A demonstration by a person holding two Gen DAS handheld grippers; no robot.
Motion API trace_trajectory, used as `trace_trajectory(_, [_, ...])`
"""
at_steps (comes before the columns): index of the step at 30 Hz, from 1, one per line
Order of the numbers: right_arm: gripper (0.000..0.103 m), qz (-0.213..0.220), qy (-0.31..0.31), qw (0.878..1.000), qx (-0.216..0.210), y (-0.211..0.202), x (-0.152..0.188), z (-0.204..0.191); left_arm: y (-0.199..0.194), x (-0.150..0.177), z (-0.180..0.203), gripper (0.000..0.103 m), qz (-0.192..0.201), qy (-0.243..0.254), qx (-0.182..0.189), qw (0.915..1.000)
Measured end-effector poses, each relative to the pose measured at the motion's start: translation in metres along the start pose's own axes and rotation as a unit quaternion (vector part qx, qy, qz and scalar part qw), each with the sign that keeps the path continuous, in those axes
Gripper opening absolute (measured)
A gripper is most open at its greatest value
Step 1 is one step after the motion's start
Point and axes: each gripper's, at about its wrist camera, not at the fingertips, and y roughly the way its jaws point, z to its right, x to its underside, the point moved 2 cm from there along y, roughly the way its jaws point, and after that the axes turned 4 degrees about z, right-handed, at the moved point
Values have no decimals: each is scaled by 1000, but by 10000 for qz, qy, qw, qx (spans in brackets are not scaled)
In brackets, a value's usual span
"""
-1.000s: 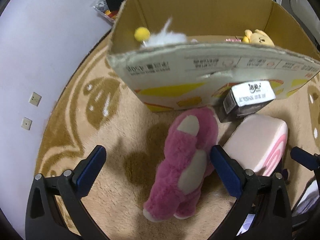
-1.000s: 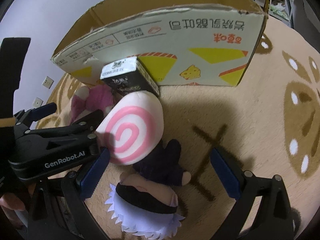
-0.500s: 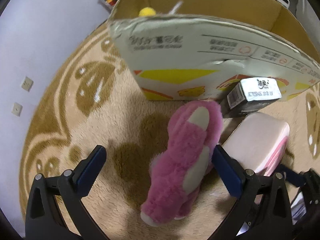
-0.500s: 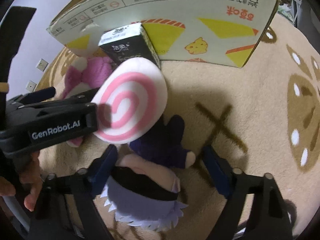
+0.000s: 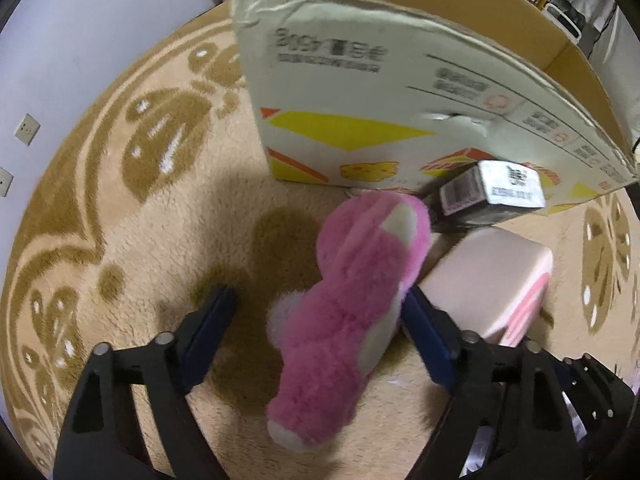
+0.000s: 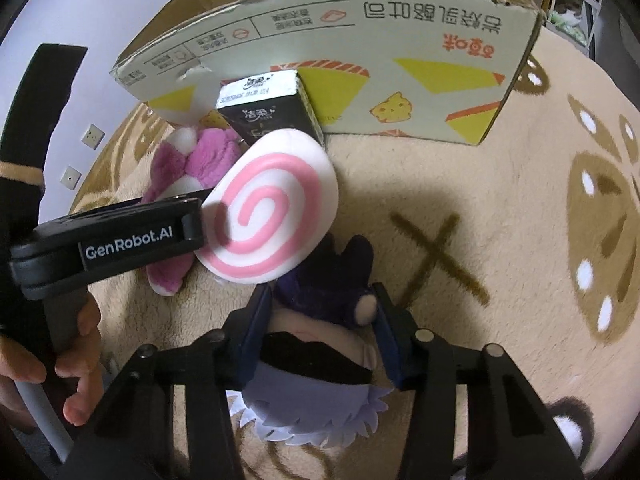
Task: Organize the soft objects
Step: 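Grasp pink plush bear with left tool while right tool grasps purple-haired doll plush, then carry pink bear and doll plush into the box and open both tools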
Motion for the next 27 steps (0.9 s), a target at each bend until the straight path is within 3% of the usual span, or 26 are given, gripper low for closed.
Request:
trace_trajectory(4, [37,108,-50,9999,79,-10,2,6,-5,3,7,51,28,112,183,9998])
trace_trajectory(7, [35,135,37,9999,23,-14,1,11,-9,5,11,43,78,236,172,9995])
trace_trajectory(14, [32,395,-35,9991,179,-30,-2,16,-30,7,12,38,399,377,-280,9981])
trace_trajectory(21, [32,778,116,9962,368,-51,-11,32,-52,9,8,37,695,346,-491,9958])
trace_trajectory(27, [32,1208,169,9922,255,-74,-24,38,-73,7,23,36,1158,589,-883,9876])
